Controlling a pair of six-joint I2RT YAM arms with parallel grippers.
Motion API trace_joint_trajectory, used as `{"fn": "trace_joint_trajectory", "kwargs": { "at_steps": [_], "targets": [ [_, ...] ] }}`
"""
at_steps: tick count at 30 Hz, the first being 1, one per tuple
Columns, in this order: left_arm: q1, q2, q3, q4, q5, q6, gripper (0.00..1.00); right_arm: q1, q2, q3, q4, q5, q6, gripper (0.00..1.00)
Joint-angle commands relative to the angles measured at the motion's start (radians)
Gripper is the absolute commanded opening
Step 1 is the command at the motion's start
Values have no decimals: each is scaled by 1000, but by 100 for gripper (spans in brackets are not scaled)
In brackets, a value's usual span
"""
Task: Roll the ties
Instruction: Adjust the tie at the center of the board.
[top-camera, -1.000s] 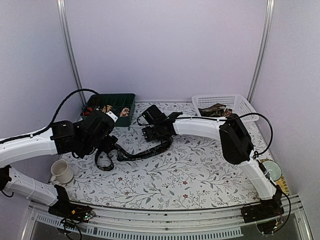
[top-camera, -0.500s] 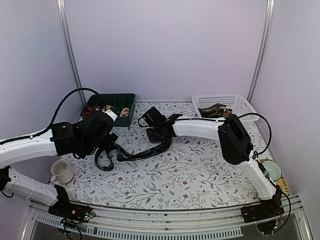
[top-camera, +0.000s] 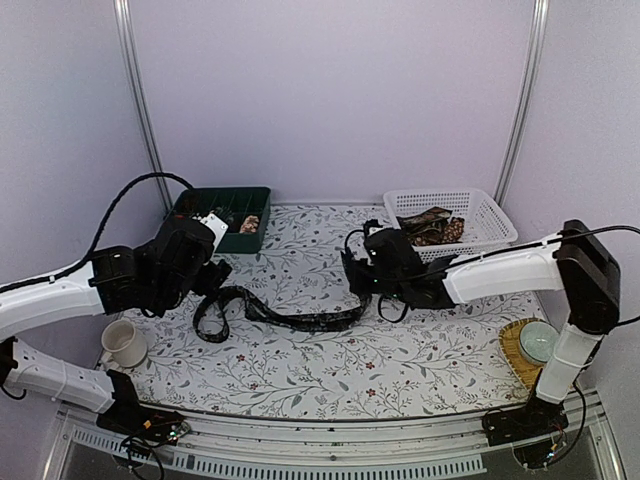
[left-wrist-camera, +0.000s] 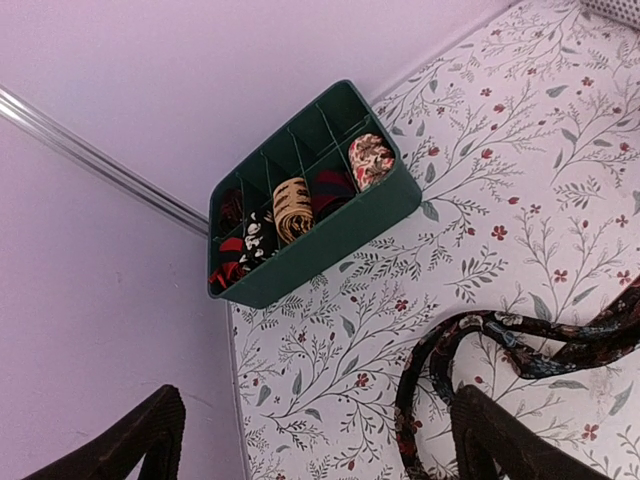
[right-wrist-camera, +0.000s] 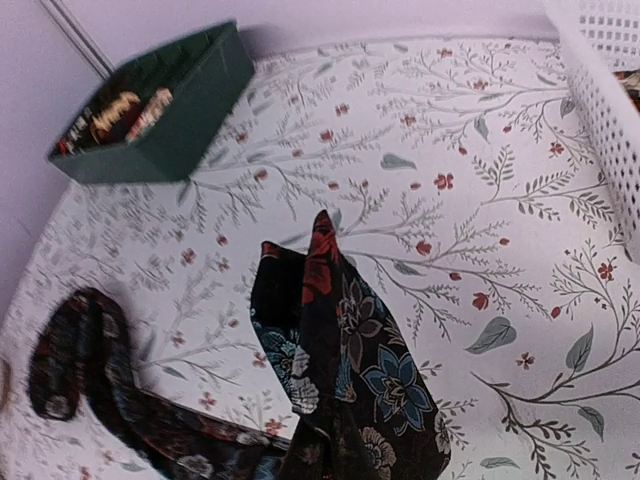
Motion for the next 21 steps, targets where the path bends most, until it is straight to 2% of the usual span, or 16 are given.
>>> {"fn": "trace_joint_trajectory", "kwargs": {
  "at_steps": [1, 8, 13, 14, 17, 21],
  "targets": [
    [12, 8, -15, 34, 13, 19, 92, -5, -252, -212, 267, 36, 188, 0],
    [11, 30, -5, 29, 31, 33, 92, -5, -445, -524, 392, 135, 408, 0],
    [11, 49, 10, 33, 35, 48, 92, -5, -527, -669, 330, 151, 565, 0],
    [11, 55, 13, 33, 33, 52, 92, -5, -546, -695, 303, 148, 617, 2],
    [11, 68, 20, 32, 32, 60, 92, -6, -613, -736, 172, 128, 716, 20],
    [11, 91, 29, 36, 34, 73, 92, -4, -713, -734, -56, 96, 769, 38]
  ]
}}
